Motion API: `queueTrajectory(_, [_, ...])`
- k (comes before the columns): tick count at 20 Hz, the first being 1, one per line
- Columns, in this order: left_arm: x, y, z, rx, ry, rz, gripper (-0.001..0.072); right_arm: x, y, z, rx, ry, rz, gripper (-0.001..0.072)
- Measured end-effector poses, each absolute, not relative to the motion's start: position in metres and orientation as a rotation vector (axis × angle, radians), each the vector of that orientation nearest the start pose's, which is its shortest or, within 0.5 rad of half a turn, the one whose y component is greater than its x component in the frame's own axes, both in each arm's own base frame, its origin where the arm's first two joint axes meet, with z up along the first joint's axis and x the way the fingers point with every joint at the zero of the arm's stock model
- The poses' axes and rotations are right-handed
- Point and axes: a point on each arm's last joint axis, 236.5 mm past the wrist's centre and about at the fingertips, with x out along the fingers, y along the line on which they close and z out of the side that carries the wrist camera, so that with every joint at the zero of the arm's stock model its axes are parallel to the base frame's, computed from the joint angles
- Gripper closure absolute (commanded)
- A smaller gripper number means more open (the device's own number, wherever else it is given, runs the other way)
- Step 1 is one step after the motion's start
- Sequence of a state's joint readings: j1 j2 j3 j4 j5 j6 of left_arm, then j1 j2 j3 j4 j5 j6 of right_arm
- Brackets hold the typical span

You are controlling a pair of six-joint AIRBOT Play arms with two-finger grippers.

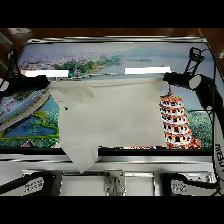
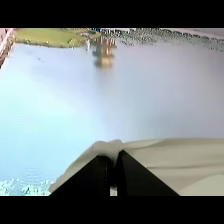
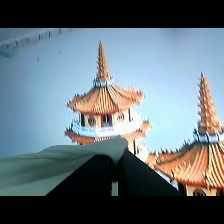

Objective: Fold the shirts.

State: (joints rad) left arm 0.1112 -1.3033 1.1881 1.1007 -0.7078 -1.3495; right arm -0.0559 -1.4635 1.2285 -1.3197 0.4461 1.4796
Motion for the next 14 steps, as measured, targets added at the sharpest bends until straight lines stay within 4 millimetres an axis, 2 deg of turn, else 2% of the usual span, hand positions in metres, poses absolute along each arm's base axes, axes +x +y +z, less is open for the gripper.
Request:
queueTrajectory(2, [0.512, -0.017, 0.053, -0.307, 0.772, -0.112, 0.0664, 0.565, 0.003, 0.041, 0.188, 0.581, 0.000, 0.0646])
queueTrajectory(3, [0.520, -0.019, 0.040, -0.312, 0.783, -0.109, 0.0664, 0.570, 0.004, 0.035, 0.189, 0.570, -0.002, 0.0647])
queueTrajectory(7, [0.533, -0.030, -0.007, -0.322, 0.849, -0.111, 0.0664, 0.573, 0.009, -0.002, 0.203, 0.623, -0.005, 0.0646])
queueTrajectory(9, [0.527, -0.035, -0.023, -0.311, 0.903, -0.125, 0.0664, 0.569, 0.012, -0.014, 0.206, 0.666, 0.001, 0.0646])
queueTrajectory(11, [0.513, -0.036, -0.035, -0.304, 0.988, -0.146, 0.0664, 0.560, 0.014, -0.023, 0.201, 0.723, 0.011, 0.0646])
queueTrajectory(14, [0.475, -0.041, -0.051, -0.310, 1.174, -0.200, 0.0664, 0.537, 0.008, -0.035, 0.207, 0.840, 0.013, 0.0646])
